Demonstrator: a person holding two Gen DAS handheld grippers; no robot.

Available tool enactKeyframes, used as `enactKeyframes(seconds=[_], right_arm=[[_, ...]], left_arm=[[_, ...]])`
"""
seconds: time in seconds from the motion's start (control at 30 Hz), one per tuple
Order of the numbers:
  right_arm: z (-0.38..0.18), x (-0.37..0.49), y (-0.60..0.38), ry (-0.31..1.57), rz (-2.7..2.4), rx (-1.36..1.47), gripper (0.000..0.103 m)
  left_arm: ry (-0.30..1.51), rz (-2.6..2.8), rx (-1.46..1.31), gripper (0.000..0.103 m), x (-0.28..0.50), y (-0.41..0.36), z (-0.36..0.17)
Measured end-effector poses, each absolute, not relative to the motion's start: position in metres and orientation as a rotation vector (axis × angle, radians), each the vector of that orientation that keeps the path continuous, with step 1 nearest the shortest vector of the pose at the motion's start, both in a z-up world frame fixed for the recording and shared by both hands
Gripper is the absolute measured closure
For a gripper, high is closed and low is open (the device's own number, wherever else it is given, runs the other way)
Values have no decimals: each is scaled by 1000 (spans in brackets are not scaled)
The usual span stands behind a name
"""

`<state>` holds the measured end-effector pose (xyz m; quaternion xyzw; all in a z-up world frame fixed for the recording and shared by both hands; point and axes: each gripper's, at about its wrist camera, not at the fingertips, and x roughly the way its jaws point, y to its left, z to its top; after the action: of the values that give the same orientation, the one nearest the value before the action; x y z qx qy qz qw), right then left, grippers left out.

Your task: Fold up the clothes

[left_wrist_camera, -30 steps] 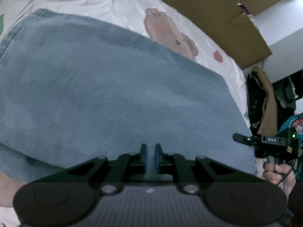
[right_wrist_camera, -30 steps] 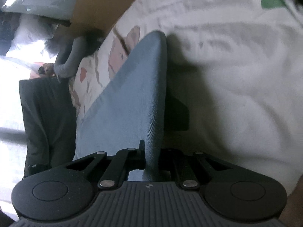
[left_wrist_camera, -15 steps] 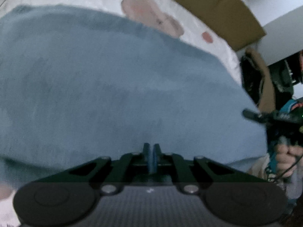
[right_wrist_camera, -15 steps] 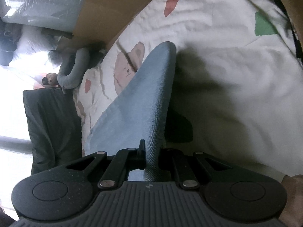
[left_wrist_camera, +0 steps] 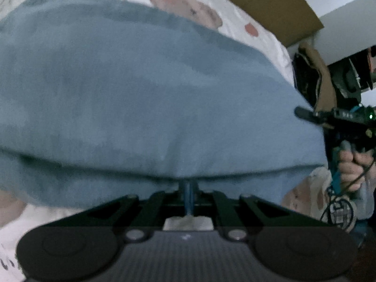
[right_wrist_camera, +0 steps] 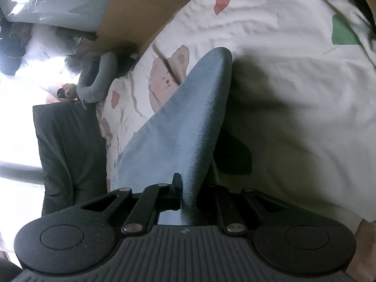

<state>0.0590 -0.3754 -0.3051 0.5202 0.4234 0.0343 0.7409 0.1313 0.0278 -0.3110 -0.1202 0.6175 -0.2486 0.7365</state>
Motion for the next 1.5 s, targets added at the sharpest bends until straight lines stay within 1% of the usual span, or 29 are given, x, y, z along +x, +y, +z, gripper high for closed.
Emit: enactKeyframes(seconds=[0.03,0.13,0.27,0.33,0.4,0.53,0.9,1.17,1.5], right_arm=[[-306,60,-376,928,75,1141,85],[-307,62,-376,923,73,1141,80],[-316,64,-378,933,57,1145,77],[-324,63,-380,937,38,1169,71],[-332,62,-382,949,6,1186,69],[-345,64,-385,986,-47,1186,69],[-352,66,-393,922,-92,1188,69],[-354,76,-392,915,-68,1143,69],[-352,90,-387,997,-15,1062,71]], left_arm=[[1347,-534,-270,101,134,29,-311],[1321,-499,-283,101,144,33,-310],[1321,-468,-269,101,154,30,-320],[1317,-452,-264,101,160,22,-324],[1305,-446,-260,101,166,8,-327],[1273,-438,-225,100,184,-6,-326],[1219,-376,-177,101,226,-19,-328],[1186,-362,-174,101,254,-32,-329],[1142,-340,-194,101,279,-44,-333]])
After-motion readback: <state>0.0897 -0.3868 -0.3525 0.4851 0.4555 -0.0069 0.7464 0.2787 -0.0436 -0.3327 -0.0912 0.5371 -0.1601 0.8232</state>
